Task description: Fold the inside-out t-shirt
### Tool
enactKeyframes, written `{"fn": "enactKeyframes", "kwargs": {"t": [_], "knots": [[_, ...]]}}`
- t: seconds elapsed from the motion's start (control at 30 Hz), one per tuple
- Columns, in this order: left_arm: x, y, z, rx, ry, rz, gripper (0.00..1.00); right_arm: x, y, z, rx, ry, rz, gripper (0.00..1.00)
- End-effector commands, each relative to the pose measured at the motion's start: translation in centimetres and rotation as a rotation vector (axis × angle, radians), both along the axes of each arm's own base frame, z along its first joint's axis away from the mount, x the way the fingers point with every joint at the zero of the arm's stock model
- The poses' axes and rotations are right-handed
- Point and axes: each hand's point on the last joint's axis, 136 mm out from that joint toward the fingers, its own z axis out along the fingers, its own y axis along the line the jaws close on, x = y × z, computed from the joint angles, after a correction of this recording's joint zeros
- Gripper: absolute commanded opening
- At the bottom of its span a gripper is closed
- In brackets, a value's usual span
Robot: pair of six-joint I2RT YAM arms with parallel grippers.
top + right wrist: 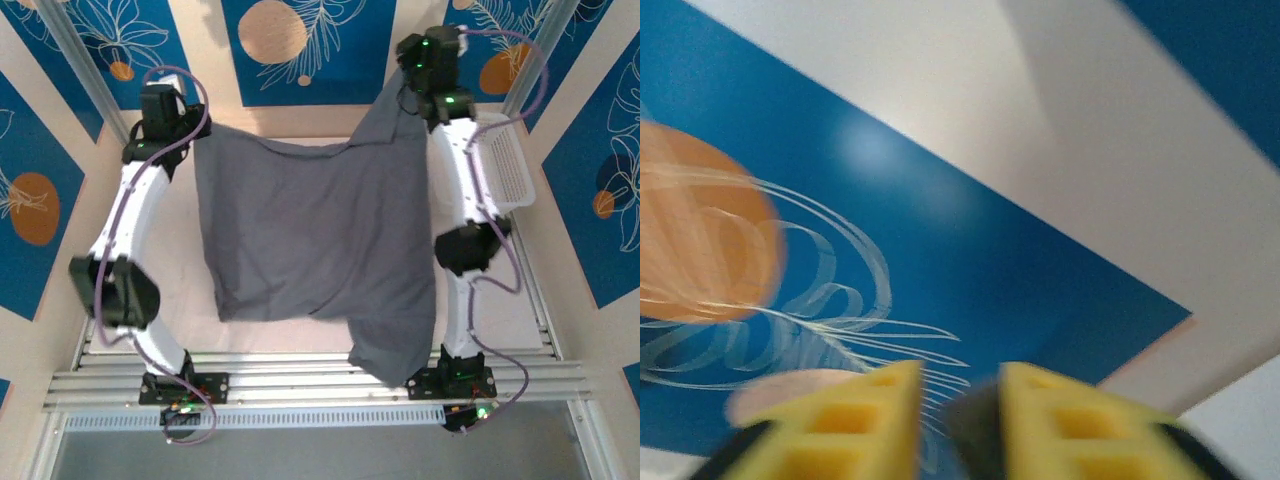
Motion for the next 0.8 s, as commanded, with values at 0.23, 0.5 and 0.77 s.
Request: {"fn": "enactKeyframes", "kwargs": {"t": [0.23,0.5,0.77], "knots": [[1.8,-2.1,2.8,-0.207,-0.059,-0.207,0.73,-1.8,0.9,-0.2,-0.09,0.03,0.225,0.99],[-11.5,-9.2,-5.8,-0.283,0.214,-0.226,0.39,-16.6,3.2,-10.5,-0.19,0.418,0.409,0.99],[-18.3,-9.2,-19.9,-0.172,0.554,-0.058,0.0,-26.1,2.9,-28.2,-0.097,0.751,0.425,0.0]]}}
